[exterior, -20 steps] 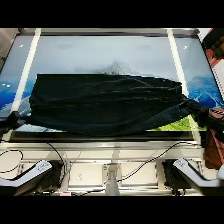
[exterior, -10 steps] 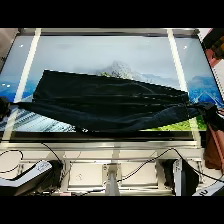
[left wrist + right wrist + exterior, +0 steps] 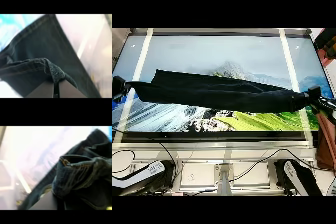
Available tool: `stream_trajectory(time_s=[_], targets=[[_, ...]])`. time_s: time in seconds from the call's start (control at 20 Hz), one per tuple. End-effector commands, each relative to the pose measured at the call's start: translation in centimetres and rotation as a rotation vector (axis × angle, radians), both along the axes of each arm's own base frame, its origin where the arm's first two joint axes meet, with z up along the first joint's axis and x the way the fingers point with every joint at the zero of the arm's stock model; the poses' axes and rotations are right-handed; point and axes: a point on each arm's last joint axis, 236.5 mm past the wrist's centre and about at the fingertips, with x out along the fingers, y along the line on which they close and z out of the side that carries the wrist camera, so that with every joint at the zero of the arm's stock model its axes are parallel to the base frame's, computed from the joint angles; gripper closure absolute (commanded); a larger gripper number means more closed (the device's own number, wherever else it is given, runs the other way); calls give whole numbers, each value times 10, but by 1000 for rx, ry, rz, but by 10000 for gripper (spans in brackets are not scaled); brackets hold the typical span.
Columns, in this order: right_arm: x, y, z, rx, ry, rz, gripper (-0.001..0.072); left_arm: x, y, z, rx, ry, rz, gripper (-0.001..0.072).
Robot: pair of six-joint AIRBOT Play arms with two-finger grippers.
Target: Fold the clothes and pants, and hang the long-sleeved shirts on hangers.
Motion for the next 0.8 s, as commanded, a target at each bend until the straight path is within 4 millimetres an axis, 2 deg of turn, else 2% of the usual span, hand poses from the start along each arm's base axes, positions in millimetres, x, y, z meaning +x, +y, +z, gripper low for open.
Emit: stream_trajectory(time_s=[0.0,0.15,0.3,0.45,0.65,0.75], targets=[[51,4,-9,96,-91,-122,662,35,10,-16,-13,-27,167,686],[84,-1,-27,181,-85,-192,662,45,12,-50,-129,18,271,686],[113,-16,-32,273,-130,-295,661,53,15,-62,-245,6,350,685],[132,-29,-37,318,-166,-360,661,57,29,-62,-244,-25,420,686],[149,-37,-36,354,-226,-418,661,72,28,-49,-199,-71,434,685],[150,-40,-48,387,-217,-453,661,85,25,-38,-166,-107,441,685]])
